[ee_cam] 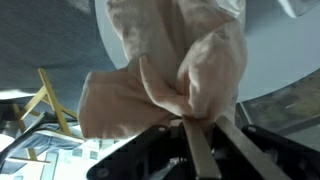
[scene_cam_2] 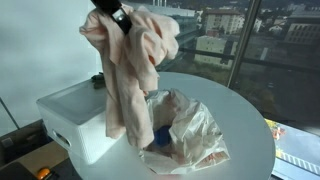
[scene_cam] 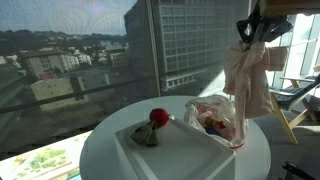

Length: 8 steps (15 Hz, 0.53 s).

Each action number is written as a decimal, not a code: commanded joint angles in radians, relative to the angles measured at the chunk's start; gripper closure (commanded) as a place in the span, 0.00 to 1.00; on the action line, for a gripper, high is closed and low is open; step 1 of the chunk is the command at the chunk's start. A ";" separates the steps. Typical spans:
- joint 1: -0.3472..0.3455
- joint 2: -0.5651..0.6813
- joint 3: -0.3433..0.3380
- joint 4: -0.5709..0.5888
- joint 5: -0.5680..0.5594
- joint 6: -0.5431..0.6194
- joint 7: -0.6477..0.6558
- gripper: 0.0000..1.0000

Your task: Put the items on the container in the plastic except the radish.

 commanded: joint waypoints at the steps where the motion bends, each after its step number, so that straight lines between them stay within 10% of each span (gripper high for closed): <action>1: -0.098 0.079 0.061 0.001 -0.091 0.086 0.105 0.94; 8: -0.235 0.321 0.218 -0.003 -0.288 0.359 0.343 0.84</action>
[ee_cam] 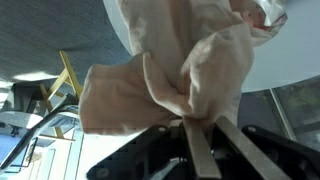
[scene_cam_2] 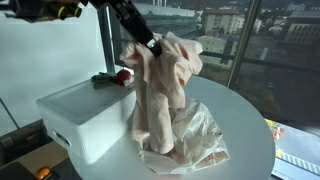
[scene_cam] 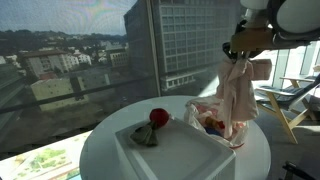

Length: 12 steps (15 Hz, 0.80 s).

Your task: Put the items on the container in the plastic except the radish.

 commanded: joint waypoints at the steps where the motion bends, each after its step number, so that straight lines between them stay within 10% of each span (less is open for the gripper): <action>1: -0.100 0.128 0.089 0.002 -0.136 0.148 0.145 0.82; 5: -0.144 0.227 0.128 0.002 -0.248 0.177 0.251 0.97; 12: -0.125 0.414 0.150 0.001 -0.237 0.335 0.279 0.95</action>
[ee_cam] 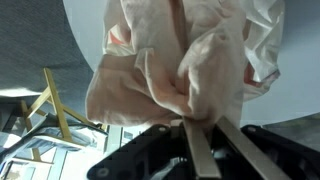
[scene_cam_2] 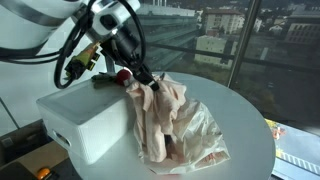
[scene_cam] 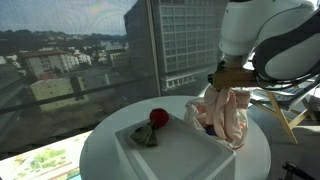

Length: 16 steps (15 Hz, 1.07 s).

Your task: Put the items on the container in the plastic except the radish.

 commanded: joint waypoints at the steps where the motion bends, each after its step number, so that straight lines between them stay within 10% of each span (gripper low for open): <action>1: -0.043 0.108 0.032 0.000 -0.027 0.104 0.030 0.95; 6: -0.158 0.287 0.104 0.039 -0.088 0.190 0.085 0.95; 16: -0.427 0.594 0.169 0.235 -0.593 0.160 0.471 0.94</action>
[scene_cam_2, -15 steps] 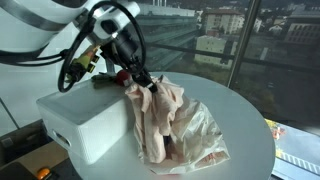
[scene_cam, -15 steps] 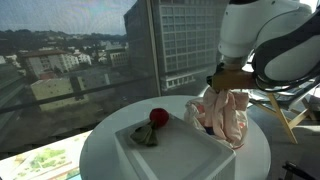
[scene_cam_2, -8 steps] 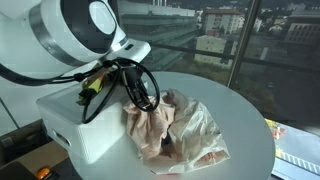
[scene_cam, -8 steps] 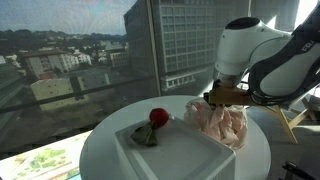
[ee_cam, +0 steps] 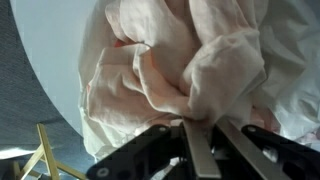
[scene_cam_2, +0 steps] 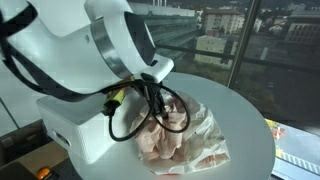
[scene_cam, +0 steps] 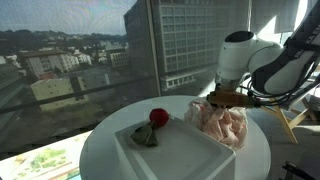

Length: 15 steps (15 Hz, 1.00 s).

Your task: Put the items on the container in the plastic except the radish.

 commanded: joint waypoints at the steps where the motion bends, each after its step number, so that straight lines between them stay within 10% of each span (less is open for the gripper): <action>1: -0.038 0.170 -0.012 0.129 -0.240 -0.019 0.183 0.94; 10: 0.129 0.700 -0.206 0.444 -0.769 -0.171 0.532 0.90; 11: 0.137 0.742 -0.215 0.469 -0.778 -0.173 0.529 0.64; 15: 0.140 0.713 -0.174 0.435 -0.713 -0.155 0.475 0.41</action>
